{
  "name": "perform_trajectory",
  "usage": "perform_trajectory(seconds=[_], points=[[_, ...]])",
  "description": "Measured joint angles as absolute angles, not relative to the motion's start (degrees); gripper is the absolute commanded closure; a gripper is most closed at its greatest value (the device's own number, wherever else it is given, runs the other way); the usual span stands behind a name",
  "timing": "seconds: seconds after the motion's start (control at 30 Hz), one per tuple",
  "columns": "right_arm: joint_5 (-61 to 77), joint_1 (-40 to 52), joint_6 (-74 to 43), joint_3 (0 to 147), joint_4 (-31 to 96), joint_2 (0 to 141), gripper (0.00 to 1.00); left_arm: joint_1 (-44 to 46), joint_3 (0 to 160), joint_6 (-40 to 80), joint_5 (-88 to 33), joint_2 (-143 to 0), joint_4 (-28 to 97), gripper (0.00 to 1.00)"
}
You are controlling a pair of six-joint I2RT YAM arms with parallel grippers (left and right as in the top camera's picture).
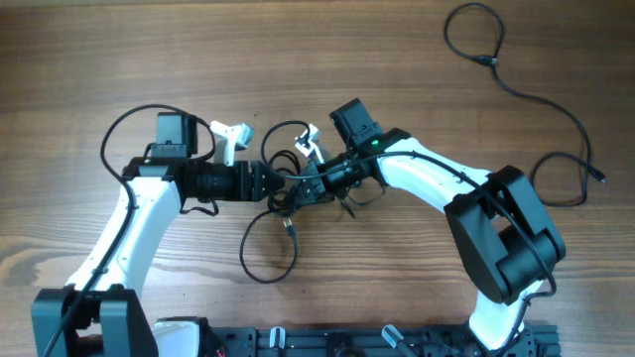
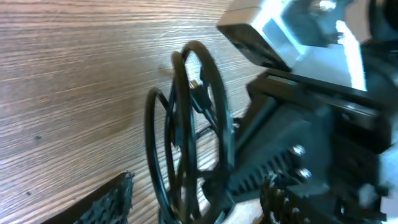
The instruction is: Untangle cables
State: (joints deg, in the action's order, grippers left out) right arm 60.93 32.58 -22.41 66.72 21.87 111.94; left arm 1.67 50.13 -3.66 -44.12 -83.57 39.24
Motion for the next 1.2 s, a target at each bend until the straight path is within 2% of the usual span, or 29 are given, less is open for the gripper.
perform_trajectory(seconds=[0.03,0.07,0.2,0.37,0.5,0.57,0.67,0.9,1.0,1.2], points=[[62.2,32.6,-22.4,66.7,21.8,111.9,0.96,2.2,50.1,-3.5,-43.1,-83.6,39.2,0.86],[63.1,32.6,-22.4,66.7,21.9,111.9,0.96,2.4,50.1,-2.7,-42.3,-83.6,39.2,0.96],[64.7,32.6,-22.4,66.7,21.9,111.9,0.96,2.7,50.1,-1.7,-41.3,-84.8,38.8,0.96],[66.8,31.4,-22.4,66.4,21.2,111.9,0.96,3.1,50.3,6.9,-38.1,-87.3,38.3,0.96],[68.8,29.8,-22.5,66.0,18.7,111.9,0.81,3.4,50.8,15.4,-35.6,-89.1,38.2,0.96],[69.6,29.2,-22.8,66.0,17.4,111.9,0.62,3.3,50.7,18.4,-32.6,-90.8,38.3,0.96],[69.2,28.8,-23.7,66.0,16.1,111.8,0.53,3.2,50.7,21.6,-30.6,-92.8,38.5,0.96],[64.1,29.6,-24.3,66.0,20.1,111.7,0.52,3.2,50.7,27.8,-29.8,-95.3,37.2,0.96],[63.0,32.5,-24.6,66.0,22.6,111.7,0.57,3.2,50.7,30.6,-29.8,-96.3,35.1,0.96],[54.3,38.7,-29.5,66.0,24.2,111.7,0.57,2.4,50.7,37.3,-28.6,-96.6,31.2,0.96]])
